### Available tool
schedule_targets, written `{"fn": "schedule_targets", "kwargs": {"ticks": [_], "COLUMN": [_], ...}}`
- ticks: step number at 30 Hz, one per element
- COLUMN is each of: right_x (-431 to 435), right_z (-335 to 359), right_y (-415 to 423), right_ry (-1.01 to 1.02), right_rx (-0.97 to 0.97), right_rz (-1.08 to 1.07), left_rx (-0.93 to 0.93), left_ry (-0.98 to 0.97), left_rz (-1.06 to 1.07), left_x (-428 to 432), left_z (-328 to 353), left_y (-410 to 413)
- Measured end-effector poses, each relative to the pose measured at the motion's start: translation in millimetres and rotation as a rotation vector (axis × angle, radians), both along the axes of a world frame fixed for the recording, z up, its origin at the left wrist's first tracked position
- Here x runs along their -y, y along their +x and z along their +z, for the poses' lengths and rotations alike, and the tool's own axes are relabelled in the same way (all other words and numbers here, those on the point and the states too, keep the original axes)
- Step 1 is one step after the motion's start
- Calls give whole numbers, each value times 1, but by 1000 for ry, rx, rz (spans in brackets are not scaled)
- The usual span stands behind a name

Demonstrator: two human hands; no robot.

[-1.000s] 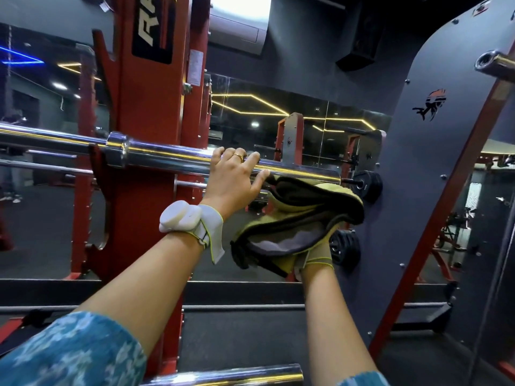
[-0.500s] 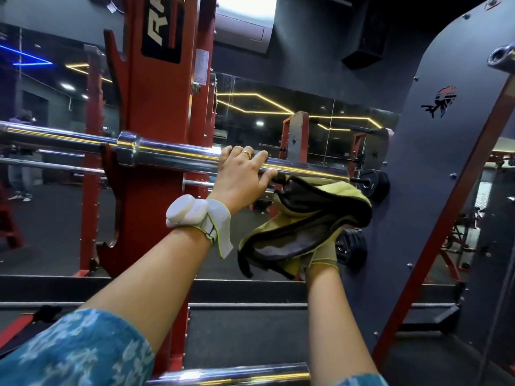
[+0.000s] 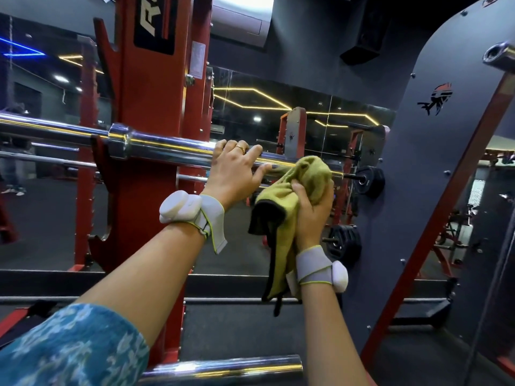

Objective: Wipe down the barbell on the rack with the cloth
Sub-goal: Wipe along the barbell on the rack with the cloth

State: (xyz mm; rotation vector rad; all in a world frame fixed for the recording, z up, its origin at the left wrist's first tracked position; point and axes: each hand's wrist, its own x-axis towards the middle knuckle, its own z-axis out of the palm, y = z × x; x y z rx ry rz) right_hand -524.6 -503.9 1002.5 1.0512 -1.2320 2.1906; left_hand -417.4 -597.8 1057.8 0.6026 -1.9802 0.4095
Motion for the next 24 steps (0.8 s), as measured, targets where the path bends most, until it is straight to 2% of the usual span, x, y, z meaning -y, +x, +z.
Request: {"fn": "schedule_targets", "kwargs": {"ticks": [2,3,6,9,11,13,15,21,24], "right_x": [1,3,2,-9,-18,-24,-23,-7,-12], "right_z": [-4,-5,-5,4,11,16,19,18,17], "right_y": [0,6,16,-2,-15,-18,-11,33,22], "right_ry": [152,291,563,711,727,737,773,877,886], "right_rx": [-186,-239,-299,-189,-62,-12,-44,-313,-329], "right_rz": [-262,-402,-732,-729,-712,-704,-715,-744,-767], "left_rx": [4,3,-8,-16,-21,-21,-33,-7,-20], "left_ry": [-5,-8,-21,-36,-31,-21,-14,-12,-15], "left_rz": [12,22,19,11,9,8,11,36,26], "left_x": [-1,0,2,3,2,1,0,-1,-1], "left_z": [0,-1,-2,-2,-2,-3,-2,-1,-2], "left_y": [-1,-1,-2,-1,-1,-1,-3,-2,-2]}}
